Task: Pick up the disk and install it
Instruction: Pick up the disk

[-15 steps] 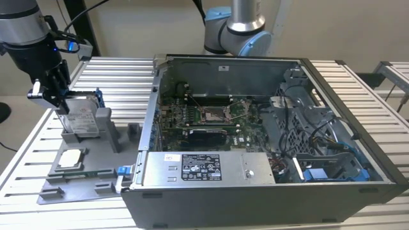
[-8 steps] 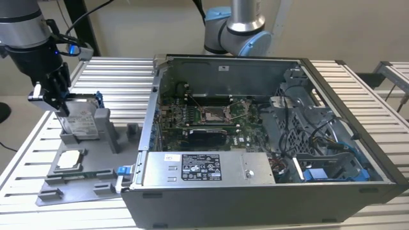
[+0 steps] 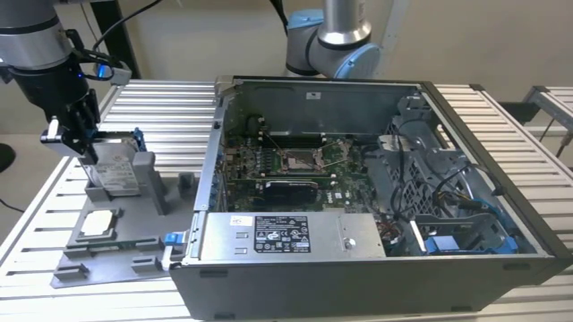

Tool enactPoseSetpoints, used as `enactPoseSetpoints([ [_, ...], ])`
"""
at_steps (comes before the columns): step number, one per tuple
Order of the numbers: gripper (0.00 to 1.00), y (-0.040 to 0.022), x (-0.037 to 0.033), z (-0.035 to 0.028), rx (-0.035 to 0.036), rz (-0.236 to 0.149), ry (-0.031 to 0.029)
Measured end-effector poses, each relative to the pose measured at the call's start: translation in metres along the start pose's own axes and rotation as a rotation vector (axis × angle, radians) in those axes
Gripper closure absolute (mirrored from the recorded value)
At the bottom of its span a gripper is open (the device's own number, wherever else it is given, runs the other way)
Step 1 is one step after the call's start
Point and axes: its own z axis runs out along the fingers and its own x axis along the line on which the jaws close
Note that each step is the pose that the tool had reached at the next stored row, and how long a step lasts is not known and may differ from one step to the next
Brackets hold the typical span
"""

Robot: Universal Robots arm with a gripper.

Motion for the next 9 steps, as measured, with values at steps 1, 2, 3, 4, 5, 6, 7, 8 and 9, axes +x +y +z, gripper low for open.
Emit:
enactPoseSetpoints([
  [1, 1.00, 0.0000, 0.0000, 0.0000, 0.0001, 0.000, 0.0000],
  [2, 1.00, 0.0000, 0.0000, 0.0000, 0.0001, 0.000, 0.0000],
  [3, 1.00, 0.0000, 0.0000, 0.0000, 0.0000, 0.000, 0.0001],
  [4, 1.00, 0.0000, 0.0000, 0.0000, 0.0001, 0.000, 0.0000],
  [5, 1.00, 0.0000, 0.0000, 0.0000, 0.0002, 0.000, 0.0000],
  [6, 1.00, 0.0000, 0.0000, 0.0000, 0.0002, 0.000, 0.0000],
  [7, 1.00, 0.0000, 0.0000, 0.0000, 0.0002, 0.000, 0.0001],
  [8, 1.00, 0.0000, 0.0000, 0.0000, 0.0003, 0.000, 0.0001],
  [9, 1.00, 0.0000, 0.0000, 0.0000, 0.0003, 0.000, 0.0001],
])
